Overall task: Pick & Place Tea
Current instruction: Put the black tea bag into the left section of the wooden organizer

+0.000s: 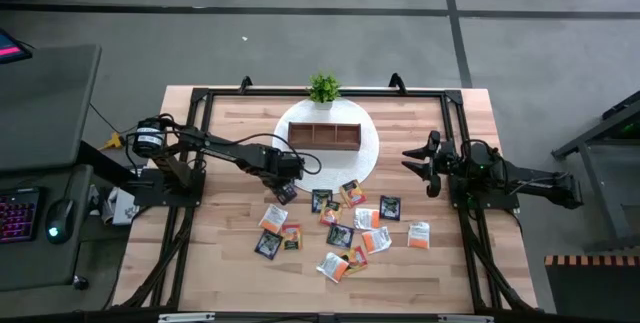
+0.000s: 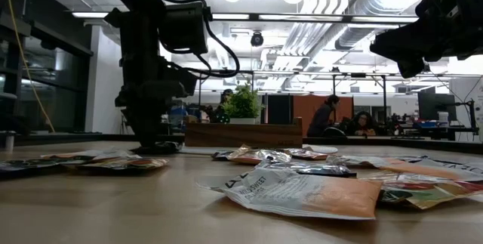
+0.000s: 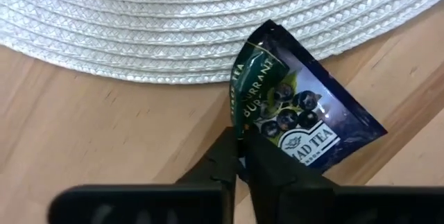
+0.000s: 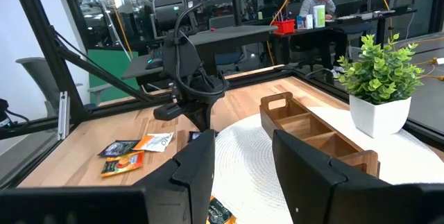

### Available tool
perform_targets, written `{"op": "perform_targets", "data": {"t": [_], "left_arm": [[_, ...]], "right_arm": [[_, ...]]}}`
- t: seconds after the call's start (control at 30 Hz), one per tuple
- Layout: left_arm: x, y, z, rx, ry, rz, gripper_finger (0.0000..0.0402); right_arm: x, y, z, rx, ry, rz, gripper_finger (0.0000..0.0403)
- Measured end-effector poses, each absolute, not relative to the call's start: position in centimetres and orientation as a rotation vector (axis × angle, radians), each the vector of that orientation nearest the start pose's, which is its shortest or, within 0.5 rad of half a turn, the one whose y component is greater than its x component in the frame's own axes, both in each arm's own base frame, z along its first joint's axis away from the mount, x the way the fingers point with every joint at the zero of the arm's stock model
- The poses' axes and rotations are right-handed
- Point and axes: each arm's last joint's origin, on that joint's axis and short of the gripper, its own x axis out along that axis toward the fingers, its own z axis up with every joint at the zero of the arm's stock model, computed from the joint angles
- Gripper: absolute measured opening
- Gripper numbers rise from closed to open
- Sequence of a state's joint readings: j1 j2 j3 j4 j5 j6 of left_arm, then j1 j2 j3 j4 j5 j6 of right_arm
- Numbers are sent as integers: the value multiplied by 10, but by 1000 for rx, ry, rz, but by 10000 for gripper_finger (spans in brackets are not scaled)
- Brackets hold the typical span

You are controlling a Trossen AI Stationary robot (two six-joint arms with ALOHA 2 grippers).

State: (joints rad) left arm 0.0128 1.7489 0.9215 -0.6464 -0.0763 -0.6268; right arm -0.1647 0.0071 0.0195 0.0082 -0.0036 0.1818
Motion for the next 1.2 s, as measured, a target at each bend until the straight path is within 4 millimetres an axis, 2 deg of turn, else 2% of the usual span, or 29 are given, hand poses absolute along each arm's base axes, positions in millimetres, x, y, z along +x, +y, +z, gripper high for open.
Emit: {"op": "perform_targets", "data": {"t": [0.33,0.53,0.93,1.2], "left_arm": [[284,6,131,-443,1388,544,1],[271,10,146,-357,1375,648,0],[264,16,182,-195,1163,760,0],[273,21,203,36,977,761,0]], "right_arm": [[96,-16,170,180,-35,-159,142],[96,-16,170,180,-35,-159,142],[96,-16,171,180,-37,-159,142],[96,-16,171,180,-36,-159,142]]}}
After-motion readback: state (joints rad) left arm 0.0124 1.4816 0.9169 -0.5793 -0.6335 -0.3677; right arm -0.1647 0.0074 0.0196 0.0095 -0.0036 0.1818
